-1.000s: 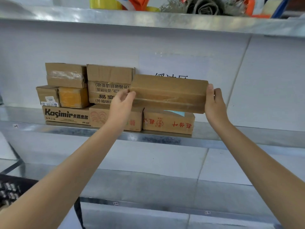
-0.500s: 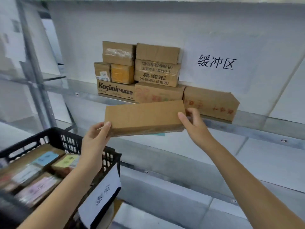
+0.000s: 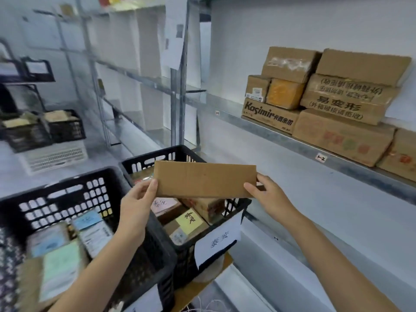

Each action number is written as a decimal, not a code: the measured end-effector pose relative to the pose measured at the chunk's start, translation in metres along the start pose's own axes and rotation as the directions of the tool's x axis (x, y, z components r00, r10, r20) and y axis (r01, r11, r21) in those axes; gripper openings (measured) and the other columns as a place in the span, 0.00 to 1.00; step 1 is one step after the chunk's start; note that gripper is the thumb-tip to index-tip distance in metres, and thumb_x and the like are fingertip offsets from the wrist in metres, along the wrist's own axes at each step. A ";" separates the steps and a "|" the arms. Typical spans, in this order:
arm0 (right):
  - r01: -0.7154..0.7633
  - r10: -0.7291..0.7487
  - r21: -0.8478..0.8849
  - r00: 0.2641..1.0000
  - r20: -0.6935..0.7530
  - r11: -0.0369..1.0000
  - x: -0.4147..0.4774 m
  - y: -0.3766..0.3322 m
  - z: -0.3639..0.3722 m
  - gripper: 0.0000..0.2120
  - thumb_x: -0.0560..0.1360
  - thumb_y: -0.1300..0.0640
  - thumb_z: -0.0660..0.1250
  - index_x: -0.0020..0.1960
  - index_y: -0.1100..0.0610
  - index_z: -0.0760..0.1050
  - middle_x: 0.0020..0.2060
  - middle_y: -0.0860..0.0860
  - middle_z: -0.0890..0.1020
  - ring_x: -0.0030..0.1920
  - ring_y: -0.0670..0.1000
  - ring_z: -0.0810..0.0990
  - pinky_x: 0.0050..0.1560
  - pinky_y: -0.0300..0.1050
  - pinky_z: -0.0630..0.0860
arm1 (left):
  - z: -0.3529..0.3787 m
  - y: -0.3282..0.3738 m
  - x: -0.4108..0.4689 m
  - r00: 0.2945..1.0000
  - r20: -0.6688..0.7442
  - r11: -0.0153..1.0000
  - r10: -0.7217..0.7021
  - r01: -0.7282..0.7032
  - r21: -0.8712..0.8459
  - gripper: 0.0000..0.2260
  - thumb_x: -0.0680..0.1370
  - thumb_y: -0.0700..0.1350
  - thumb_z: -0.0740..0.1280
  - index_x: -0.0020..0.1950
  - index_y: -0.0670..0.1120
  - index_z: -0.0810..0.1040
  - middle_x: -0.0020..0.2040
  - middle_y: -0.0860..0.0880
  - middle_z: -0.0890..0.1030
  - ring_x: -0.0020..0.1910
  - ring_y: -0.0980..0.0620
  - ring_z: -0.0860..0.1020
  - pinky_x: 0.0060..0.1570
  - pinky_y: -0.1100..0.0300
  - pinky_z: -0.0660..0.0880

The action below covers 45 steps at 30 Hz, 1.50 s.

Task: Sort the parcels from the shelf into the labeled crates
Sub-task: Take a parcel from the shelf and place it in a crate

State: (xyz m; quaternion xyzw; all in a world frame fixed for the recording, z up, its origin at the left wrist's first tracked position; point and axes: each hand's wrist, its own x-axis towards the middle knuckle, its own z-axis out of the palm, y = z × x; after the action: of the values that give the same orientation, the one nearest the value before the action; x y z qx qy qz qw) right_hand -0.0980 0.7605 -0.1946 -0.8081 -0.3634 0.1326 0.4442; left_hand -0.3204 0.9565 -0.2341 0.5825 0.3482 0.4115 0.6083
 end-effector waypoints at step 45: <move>0.198 -0.336 0.307 0.796 0.504 0.931 0.057 -0.016 0.168 0.32 0.71 0.71 0.73 0.71 0.55 0.68 0.67 0.51 0.71 0.65 0.49 0.74 0.50 0.22 0.73 | -0.089 -0.020 -0.119 0.682 -0.718 0.984 -0.137 0.179 -0.018 0.07 0.84 0.51 0.60 0.50 0.56 0.77 0.50 0.55 0.81 0.52 0.55 0.79 0.52 0.63 0.77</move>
State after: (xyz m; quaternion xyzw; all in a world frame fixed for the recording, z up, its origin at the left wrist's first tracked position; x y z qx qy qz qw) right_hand -0.1557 0.9104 -0.2709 -0.6167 -0.5676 0.3365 0.4293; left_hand -0.4489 0.8864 -0.2672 0.3602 0.6175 0.5420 0.4418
